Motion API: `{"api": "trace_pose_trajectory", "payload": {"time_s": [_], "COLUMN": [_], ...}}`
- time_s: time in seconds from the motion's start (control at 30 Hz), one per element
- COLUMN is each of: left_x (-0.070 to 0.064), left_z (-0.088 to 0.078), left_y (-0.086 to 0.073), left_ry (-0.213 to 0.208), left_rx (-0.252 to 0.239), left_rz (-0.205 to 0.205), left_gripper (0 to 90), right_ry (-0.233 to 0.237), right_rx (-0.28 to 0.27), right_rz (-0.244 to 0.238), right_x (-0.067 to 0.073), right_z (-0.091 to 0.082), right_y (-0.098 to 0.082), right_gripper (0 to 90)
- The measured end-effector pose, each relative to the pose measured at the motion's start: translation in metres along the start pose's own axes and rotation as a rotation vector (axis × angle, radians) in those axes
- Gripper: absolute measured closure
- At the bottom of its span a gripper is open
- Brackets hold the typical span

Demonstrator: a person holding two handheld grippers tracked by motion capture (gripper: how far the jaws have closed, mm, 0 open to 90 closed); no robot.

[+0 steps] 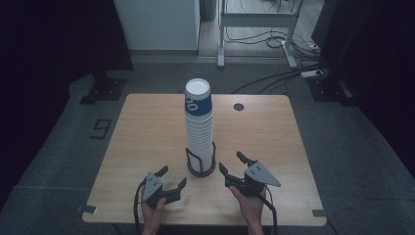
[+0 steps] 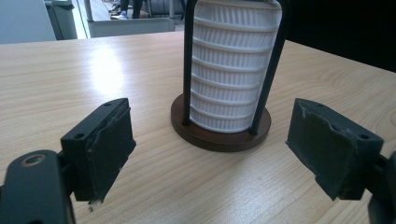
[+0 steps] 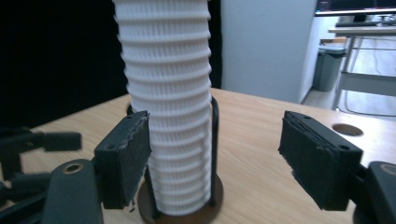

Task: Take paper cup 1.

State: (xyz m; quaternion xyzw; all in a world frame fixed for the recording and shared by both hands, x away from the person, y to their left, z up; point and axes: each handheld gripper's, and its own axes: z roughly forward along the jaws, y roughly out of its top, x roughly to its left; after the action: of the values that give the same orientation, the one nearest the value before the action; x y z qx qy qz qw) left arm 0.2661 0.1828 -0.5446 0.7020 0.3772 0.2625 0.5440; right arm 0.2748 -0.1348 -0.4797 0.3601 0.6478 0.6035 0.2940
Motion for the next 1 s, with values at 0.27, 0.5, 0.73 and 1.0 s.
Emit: {"api": "trace_pose_trajectory", "payload": {"time_s": [0.27,0.5,0.73,1.0], "left_x": [0.0,0.0,0.0,-0.001], "left_z": [0.0,0.0,0.0,0.0], "left_y": [0.0,0.0,0.0,0.0], "left_ry": [0.0,0.0,-0.002,-0.002], "left_rx": [0.0,0.0,0.001,0.004], "left_rz": [0.003,0.003,0.006,0.01], "left_gripper": [14.1,14.2,14.2,14.2], "right_ry": [0.054,0.059,0.082,0.109], "right_rx": [-0.014,-0.038,-0.064,-0.079], "right_rz": [-0.002,-0.034,-0.029,-0.009], "right_x": [0.004,0.01,0.008,0.003], "right_z": [0.003,0.009,0.01,0.014], "right_y": [0.028,0.055,0.076,0.094], "right_gripper": [19.0,15.2,15.5,12.9]}}
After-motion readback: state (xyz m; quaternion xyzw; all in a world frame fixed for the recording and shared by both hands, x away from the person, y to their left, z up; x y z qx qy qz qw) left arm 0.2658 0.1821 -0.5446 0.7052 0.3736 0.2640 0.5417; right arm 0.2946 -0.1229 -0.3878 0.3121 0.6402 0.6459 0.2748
